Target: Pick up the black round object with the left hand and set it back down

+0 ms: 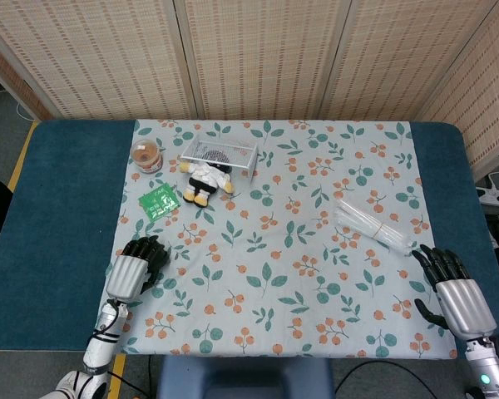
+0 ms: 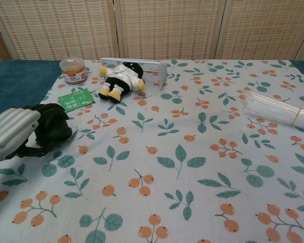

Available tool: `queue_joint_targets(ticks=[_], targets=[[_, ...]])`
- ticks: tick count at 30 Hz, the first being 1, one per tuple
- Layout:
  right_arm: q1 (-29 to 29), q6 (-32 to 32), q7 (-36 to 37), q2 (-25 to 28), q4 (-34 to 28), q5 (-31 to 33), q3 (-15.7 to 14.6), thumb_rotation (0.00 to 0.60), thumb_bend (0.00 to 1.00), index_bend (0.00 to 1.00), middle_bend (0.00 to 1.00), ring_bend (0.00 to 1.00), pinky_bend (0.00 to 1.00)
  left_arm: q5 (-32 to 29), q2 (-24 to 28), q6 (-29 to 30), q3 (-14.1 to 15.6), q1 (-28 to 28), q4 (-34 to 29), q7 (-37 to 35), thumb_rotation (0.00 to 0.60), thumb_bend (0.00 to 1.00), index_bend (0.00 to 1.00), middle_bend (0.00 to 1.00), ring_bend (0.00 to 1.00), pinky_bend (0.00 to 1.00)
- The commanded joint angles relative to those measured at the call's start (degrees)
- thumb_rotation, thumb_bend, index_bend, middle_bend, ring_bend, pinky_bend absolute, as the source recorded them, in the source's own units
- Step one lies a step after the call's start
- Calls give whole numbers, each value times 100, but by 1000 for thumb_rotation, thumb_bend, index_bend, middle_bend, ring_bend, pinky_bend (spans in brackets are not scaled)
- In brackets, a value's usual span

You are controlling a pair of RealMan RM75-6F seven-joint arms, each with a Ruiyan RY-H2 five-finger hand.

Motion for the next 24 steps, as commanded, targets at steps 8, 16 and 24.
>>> queue_joint_targets(ticks=[8,16,24], targets=[[5,-12,-1,6,-19,-2,-9,600,248,0,0,0,0,-123,287,344,-197,51,-703,-1167,600,675,533,674,612,581],[12,-22,4,5,-20,-15,-18,600,248,0,0,0,0,-2097,1963,-1599,-1289,317,-4435,-4571,600,669,531,668,610,588],[31,-71,-41,-14,-27,-36,-44,600,248,0,0,0,0,-4053,4086,-6379,-3140,628,-5859,-8859,600,645,463,593,531,525]])
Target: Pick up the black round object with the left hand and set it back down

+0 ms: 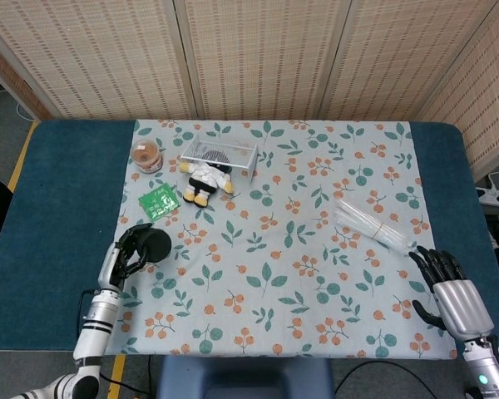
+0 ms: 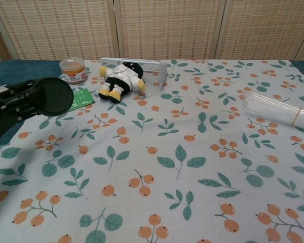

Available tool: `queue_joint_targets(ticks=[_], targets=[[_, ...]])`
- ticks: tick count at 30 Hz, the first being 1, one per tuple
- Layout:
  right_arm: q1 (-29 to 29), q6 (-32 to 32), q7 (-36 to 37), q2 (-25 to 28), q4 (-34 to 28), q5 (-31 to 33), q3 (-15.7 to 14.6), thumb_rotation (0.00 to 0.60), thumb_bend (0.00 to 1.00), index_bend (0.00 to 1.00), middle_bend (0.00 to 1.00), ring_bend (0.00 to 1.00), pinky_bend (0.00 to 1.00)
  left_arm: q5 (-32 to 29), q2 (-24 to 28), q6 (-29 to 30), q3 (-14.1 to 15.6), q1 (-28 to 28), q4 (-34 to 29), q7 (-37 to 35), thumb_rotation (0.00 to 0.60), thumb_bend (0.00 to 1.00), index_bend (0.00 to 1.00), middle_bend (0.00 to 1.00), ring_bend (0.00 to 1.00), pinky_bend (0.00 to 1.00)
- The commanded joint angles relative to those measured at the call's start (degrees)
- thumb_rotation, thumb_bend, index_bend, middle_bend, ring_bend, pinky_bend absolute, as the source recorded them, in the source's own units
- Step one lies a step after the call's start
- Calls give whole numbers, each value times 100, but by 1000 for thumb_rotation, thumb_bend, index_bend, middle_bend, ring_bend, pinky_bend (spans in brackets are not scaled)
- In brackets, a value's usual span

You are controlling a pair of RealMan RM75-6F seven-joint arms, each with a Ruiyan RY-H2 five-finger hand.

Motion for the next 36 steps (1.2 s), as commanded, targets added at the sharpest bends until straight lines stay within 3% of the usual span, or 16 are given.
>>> queue_joint_targets(ticks=[1,3,7,14,18,22,25,31,36], targets=[[3,-7,-30,-11,-12,-6,-9,600,248,0,0,0,0,-1658,1852,-4227,-1915,451,-945,-3565,600,638,456,587,524,521],[1,-3,-40,-14,-19,-20,-18,600,248,0,0,0,0,-1551,1690,-4716,-2278,680,-802,-3641,600,635,448,580,516,520],[2,-12,-29,0,-30,-34,-32,600,248,0,0,0,0,-1442,1338,-5217,-2721,928,-535,-3288,600,629,437,567,503,524],[-5,14,29,32,-25,-33,-27,600,248,0,0,0,0,-421,844,-4125,-2714,1280,-790,-1869,600,625,439,567,504,528],[1,-2,16,32,-36,-55,-45,600,248,0,0,0,0,1006,512,-2835,-2222,1264,-580,-544,600,625,439,566,503,526],[-17,33,8,40,-50,-63,-47,600,248,0,0,0,0,3013,-405,-309,-1352,1025,934,1530,600,622,439,558,500,522],[-14,13,-14,28,-56,-62,-57,600,248,0,0,0,0,3832,-822,782,-863,750,2119,2255,600,618,433,547,484,505],[-3,-32,-46,38,-81,-52,-71,600,248,0,0,0,0,5028,-1529,2651,-152,98,4766,3919,600,599,406,514,457,466],[6,-63,-65,41,-96,-41,-77,600,248,0,0,0,0,5348,-1978,3331,526,-198,6139,4541,600,573,348,451,382,395]])
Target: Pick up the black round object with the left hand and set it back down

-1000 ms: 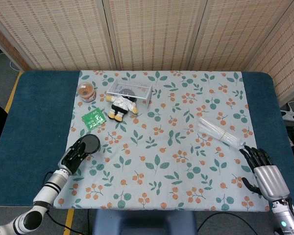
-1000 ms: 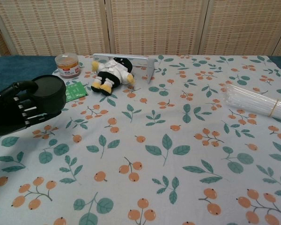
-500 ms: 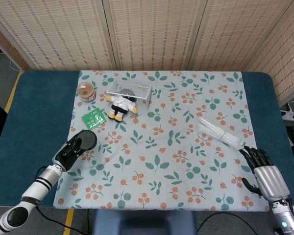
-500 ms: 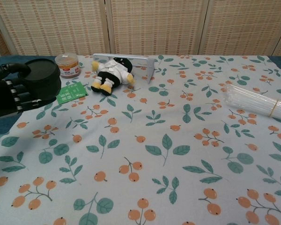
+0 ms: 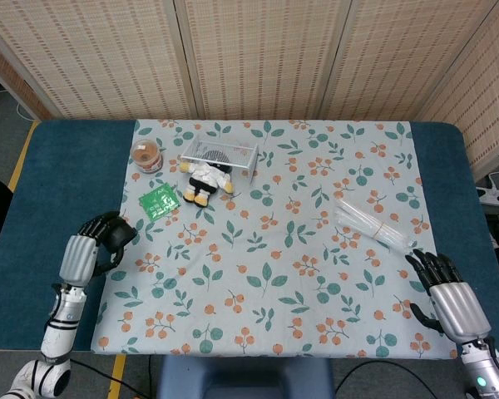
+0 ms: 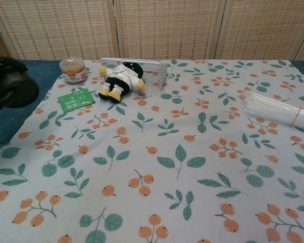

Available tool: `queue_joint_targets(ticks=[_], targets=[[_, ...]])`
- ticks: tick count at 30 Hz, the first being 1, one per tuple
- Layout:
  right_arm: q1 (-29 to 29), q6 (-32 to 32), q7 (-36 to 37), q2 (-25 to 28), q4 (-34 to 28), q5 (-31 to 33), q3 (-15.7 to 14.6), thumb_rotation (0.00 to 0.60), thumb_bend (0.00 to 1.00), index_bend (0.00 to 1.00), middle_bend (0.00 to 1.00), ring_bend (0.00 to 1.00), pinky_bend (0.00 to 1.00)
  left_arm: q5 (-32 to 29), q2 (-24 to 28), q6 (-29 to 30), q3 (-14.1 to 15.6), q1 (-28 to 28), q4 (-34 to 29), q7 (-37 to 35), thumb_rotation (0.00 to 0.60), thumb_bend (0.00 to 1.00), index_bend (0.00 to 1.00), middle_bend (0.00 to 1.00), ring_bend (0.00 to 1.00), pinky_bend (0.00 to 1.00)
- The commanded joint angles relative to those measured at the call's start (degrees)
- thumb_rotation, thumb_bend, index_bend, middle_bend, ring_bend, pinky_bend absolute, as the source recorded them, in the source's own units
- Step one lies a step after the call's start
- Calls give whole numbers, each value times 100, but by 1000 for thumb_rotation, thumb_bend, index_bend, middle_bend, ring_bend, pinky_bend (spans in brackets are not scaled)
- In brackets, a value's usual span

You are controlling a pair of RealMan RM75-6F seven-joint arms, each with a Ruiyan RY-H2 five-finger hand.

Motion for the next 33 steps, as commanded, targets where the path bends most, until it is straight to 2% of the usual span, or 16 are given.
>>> queue_joint_targets(ticks=[1,4,8,14,24,33], targets=[[4,-9,3,8,-8,-6,-7,600,248,0,0,0,0,1029,-930,1215,1132,-593,1918,1394,600,568,344,446,375,387],[-1,5,31,26,-12,-2,-3,600,248,0,0,0,0,805,-1017,1267,1270,-629,1978,1312,600,559,337,440,369,379],[-4,23,63,37,-8,-10,1,600,248,0,0,0,0,591,-921,1150,1522,-612,1716,1330,600,548,319,424,352,366],[8,-12,66,49,-20,-46,-29,600,247,0,0,0,0,338,-868,1057,1804,-612,1555,1783,600,543,314,419,345,359],[9,-22,46,42,-33,-73,-49,600,248,0,0,0,0,-49,-929,721,2171,-641,1707,2217,600,537,272,383,318,332],[5,0,84,62,-45,-82,-48,600,248,0,0,0,0,-199,-766,684,2562,-515,1331,2421,600,495,210,338,279,225]])
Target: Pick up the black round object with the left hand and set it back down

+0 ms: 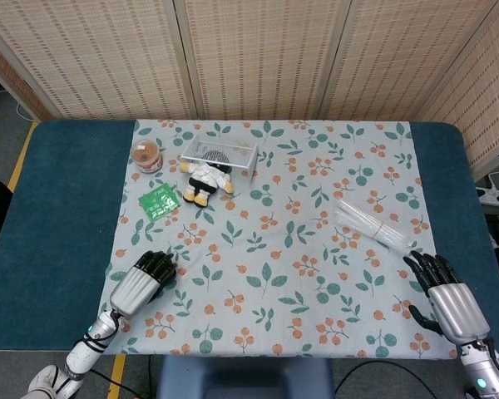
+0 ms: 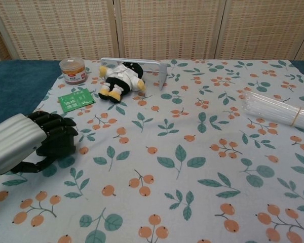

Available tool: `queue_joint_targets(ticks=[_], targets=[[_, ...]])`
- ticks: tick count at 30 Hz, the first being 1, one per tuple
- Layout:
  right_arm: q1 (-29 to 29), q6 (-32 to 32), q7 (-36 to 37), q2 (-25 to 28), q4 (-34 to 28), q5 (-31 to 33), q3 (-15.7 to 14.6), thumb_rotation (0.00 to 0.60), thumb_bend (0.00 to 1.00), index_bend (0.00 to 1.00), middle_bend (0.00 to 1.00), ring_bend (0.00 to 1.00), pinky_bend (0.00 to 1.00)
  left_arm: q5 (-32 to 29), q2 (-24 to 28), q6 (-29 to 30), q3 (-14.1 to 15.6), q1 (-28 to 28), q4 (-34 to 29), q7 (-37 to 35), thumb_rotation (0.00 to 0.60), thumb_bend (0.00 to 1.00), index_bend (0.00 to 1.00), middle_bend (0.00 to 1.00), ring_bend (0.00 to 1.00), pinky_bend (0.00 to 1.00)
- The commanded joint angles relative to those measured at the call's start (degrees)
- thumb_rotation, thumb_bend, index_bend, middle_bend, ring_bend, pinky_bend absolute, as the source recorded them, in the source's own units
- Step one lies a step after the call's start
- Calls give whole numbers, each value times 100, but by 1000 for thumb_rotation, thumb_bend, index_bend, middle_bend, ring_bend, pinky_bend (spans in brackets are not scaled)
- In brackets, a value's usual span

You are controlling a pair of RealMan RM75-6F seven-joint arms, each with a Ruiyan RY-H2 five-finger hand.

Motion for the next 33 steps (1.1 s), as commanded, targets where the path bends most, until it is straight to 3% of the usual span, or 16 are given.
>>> queue_joint_targets(ticks=[1,6,12,20,24,33], targets=[[-6,18,8,5,-4,-20,-6,600,248,0,0,0,0,-63,115,-80,173,84,-207,120,600,485,196,331,272,218],[-17,42,26,14,-7,-40,-14,600,248,0,0,0,0,-177,356,-404,380,142,-698,238,600,437,119,265,199,172],[-26,74,46,17,-4,-53,-9,600,247,0,0,0,0,-312,895,-814,592,137,-1791,429,600,385,16,153,87,134],[-26,68,49,15,-3,-72,-21,600,248,0,0,0,0,-412,1635,-867,797,202,-3259,414,600,381,0,113,66,143],[-23,59,34,7,-8,-85,-29,600,248,0,0,0,0,-386,1752,-599,793,285,-3468,348,600,384,6,118,88,153],[-28,60,9,4,-24,-109,-45,600,248,0,0,0,0,-273,1605,25,679,380,-3219,-153,600,384,74,151,109,170]])
